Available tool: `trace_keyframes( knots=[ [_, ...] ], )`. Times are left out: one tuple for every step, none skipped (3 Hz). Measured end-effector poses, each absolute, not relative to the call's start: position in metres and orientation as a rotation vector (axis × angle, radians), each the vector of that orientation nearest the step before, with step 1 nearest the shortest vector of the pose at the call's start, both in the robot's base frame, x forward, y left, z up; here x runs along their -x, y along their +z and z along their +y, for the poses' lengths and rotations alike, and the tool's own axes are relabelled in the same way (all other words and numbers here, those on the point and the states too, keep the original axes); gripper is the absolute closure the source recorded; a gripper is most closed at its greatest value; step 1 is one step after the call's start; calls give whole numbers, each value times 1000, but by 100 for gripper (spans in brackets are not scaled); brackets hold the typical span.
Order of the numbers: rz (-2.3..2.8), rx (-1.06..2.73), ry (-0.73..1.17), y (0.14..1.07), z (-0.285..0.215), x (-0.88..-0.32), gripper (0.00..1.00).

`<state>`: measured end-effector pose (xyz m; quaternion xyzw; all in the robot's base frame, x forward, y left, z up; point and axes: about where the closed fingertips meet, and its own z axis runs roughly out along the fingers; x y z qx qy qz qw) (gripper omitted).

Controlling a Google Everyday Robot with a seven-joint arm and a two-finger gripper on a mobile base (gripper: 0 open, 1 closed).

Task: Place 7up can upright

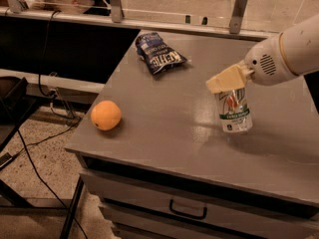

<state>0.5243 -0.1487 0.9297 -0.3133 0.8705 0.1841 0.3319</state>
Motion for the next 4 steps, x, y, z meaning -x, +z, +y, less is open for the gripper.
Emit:
trace_keyframes(
  knots=[
    [2170,789,551,939,-151,-535,100],
    [1985,740,662,951,-154,-544,100],
    [1747,673,743,955,-149,-556,100],
    [1610,688,749,948,-135,-561,100]
  ],
)
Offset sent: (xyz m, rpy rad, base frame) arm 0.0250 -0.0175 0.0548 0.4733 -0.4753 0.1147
